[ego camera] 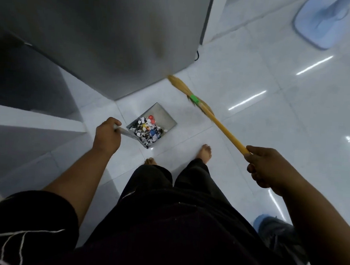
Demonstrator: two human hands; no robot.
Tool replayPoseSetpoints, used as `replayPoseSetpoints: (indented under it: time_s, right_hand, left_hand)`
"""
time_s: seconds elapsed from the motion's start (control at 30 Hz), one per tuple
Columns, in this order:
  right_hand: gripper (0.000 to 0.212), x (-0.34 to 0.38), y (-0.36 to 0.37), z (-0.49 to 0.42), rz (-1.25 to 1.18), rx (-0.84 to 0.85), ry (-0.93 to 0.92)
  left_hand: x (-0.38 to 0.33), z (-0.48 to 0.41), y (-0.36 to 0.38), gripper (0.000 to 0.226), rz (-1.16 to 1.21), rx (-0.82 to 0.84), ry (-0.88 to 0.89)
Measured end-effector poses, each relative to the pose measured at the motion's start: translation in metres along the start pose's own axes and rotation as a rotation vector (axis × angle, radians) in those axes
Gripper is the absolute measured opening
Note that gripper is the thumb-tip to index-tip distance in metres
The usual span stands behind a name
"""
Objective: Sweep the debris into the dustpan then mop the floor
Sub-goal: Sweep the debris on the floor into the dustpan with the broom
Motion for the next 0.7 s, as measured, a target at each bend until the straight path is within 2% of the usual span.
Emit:
replayPoseSetpoints:
  time_s: [0.1, 0.17, 0.23, 0.47, 0.53, 0.6, 0.7]
  right_hand:
    - [0.034, -0.025, -0.036, -0.012, -0.04, -0.074, 0.025]
    - [0.04, -0.039, -0.058, -0.019, -0.067, -0.118, 0.056]
    - [0.038, -0.052, -0.079, -0.027, -0.095, -0.14, 0.069]
    - [0.009, -0.073, -0.122, -0.086, -0.083, -0.163, 0.1]
    - [0.009, -0.072, -0.117, -0.104, -0.109, -0.117, 0.137]
    - [0.019, -0.069, -0.105, -0.12, -0.215, -0.017, 0.193]
    - [0.014, -0.06, -0.088, -0.126, -0.259, 0.083, 0.175]
  left_hand:
    - [-0.03, -0.011, 0.027, 0.014, -0.027, 0.04, 0.012]
    - [-0.048, -0.02, 0.044, 0.014, -0.047, 0.054, 0.011]
    - [-0.064, -0.029, 0.063, 0.014, -0.068, 0.069, 0.009]
    - [-0.116, -0.058, 0.132, 0.018, -0.175, 0.156, 0.031]
    - [-0.128, -0.063, 0.149, 0.02, -0.23, 0.189, 0.037]
    - [-0.138, -0.068, 0.164, 0.021, -0.284, 0.209, 0.051]
    - [-0.151, -0.075, 0.178, 0.021, -0.32, 0.203, 0.067]
Point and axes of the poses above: each hand's wrist, its own z-axis away from the middle knuckle, its own y-axis out of the palm, x = y × z, the point moved 3 cm from there along -z, towards the middle knuckle, and after that the axes turned 10 degrees about z, right-handed, at the moved point
